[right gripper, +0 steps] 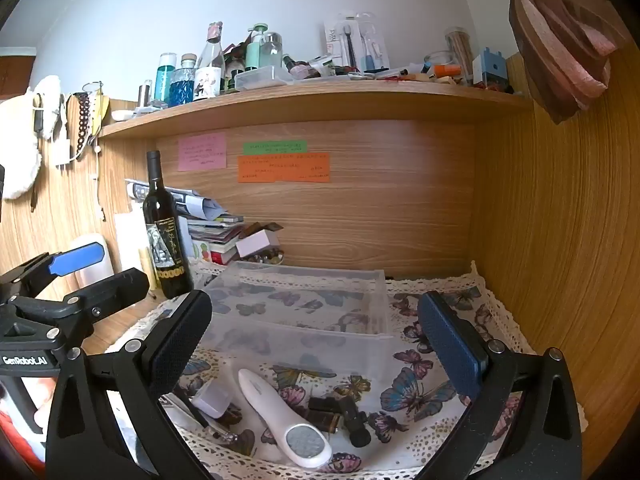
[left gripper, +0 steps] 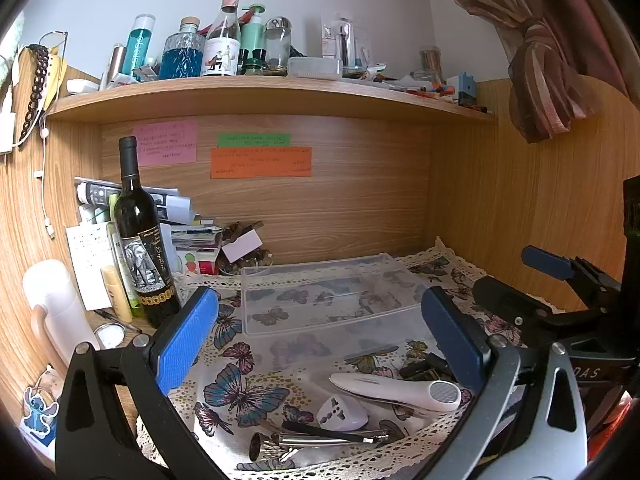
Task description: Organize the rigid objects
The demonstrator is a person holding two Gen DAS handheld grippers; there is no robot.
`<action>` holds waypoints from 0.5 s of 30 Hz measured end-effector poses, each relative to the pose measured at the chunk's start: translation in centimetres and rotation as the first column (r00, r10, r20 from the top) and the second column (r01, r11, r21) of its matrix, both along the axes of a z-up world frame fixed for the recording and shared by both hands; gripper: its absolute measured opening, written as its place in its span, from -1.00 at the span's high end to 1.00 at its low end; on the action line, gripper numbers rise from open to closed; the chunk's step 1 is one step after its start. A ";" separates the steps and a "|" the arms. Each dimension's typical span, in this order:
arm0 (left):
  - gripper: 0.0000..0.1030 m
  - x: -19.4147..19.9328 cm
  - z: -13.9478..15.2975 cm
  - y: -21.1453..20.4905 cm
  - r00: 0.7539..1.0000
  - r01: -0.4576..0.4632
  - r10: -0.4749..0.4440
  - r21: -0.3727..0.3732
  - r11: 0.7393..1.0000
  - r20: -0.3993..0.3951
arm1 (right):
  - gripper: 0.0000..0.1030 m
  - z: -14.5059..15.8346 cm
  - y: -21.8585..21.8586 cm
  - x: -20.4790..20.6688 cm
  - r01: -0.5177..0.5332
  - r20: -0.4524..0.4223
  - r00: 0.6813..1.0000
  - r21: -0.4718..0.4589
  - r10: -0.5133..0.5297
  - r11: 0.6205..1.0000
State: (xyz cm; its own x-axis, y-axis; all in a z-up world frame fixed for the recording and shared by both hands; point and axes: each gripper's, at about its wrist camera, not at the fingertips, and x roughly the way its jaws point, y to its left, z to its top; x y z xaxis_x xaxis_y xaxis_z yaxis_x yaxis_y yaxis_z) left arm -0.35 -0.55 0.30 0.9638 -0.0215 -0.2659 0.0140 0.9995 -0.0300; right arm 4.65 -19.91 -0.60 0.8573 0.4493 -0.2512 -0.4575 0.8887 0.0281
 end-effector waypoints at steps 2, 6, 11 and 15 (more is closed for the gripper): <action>-1.00 0.0 0.0 0.0 1.000 0.000 0.000 0.001 1.000 0.000 | -1.00 0.0 0.0 0.0 0.001 -0.005 1.000 0.004 -0.001 1.000; -1.00 0.0 0.0 0.1 1.000 0.001 -0.001 0.001 1.000 0.000 | -1.00 0.0 0.0 0.0 0.000 0.000 1.000 0.004 0.000 1.000; -1.00 -0.1 0.0 0.1 1.000 -0.001 0.001 0.002 1.000 0.002 | -1.00 0.0 0.0 0.0 0.000 -0.001 1.000 0.003 0.000 1.000; -1.00 -0.1 0.0 0.1 1.000 0.000 0.000 -0.001 1.000 0.002 | -1.00 -0.1 0.0 0.0 0.000 0.001 1.000 0.002 0.000 1.000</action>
State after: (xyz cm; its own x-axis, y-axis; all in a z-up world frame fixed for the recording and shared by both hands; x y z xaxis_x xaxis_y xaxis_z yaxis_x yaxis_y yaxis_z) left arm -0.43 -0.44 0.25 0.9644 -0.0218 -0.2637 0.0141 0.9994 -0.0308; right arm 4.67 -19.91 -0.67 0.8577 0.4496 -0.2495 -0.4573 0.8888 0.0296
